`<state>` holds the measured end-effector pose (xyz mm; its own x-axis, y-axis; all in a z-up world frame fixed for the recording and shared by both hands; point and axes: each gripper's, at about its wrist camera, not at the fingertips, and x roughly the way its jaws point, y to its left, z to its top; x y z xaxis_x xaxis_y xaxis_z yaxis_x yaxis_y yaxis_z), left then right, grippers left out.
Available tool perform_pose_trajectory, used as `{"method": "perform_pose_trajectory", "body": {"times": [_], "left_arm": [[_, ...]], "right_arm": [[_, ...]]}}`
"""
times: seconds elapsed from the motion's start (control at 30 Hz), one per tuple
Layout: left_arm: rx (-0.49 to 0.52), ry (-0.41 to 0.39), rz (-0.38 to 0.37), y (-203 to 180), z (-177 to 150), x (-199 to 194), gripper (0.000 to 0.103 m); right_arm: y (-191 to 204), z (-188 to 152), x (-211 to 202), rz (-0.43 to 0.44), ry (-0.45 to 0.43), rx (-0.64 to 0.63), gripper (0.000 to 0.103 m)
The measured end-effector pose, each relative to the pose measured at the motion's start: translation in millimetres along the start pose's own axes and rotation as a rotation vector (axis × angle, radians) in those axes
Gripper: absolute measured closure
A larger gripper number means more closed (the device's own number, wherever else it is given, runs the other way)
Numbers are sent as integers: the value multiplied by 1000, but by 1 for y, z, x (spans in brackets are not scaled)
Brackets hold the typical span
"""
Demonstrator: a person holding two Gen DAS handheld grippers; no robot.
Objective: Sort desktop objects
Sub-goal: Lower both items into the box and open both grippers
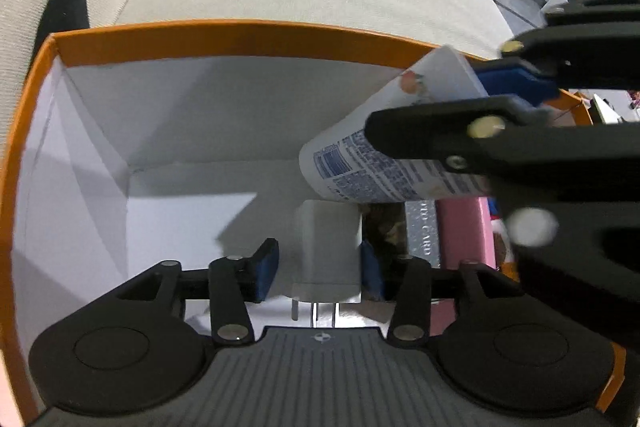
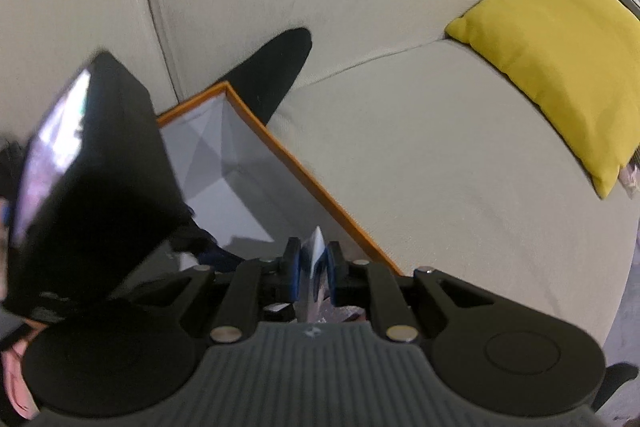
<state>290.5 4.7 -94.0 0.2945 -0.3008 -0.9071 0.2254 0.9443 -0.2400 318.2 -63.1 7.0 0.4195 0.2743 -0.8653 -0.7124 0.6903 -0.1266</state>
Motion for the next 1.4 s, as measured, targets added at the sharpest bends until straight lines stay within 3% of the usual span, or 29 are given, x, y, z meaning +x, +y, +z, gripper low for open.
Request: {"method": "perform_pose_trajectory", "body": {"times": [0.17, 0.27, 0.43, 0.6, 0.67, 0.7, 0.73, 1.17, 1.4], "left_arm": [[37, 30, 7, 3, -9, -12, 46], [60, 45, 11, 5, -16, -13, 46], [65, 39, -16, 10, -20, -14, 62], [72, 24, 2, 14, -22, -19, 64], [63, 22, -3, 17, -21, -20, 64], [64, 21, -3, 18, -21, -21, 64], [62, 21, -4, 19, -21, -21, 64], [81, 34, -42, 29, -25, -28, 64], [51, 25, -63, 40, -18, -35, 61]], "right_arm": [[-3, -5, 0, -15, 1, 0, 87], [-7, -7, -8, -7, -10, 16, 80], [-9, -11, -8, 16, -22, 26, 80], [-4, -9, -10, 32, -87, -10, 75], [1, -7, -8, 35, -83, -33, 80], [3, -7, -6, 29, -79, -43, 94], [6, -7, -6, 18, -82, -65, 96], [23, -9, -11, -87, -23, -295, 98], [21, -8, -13, -106, -17, -289, 96]]}}
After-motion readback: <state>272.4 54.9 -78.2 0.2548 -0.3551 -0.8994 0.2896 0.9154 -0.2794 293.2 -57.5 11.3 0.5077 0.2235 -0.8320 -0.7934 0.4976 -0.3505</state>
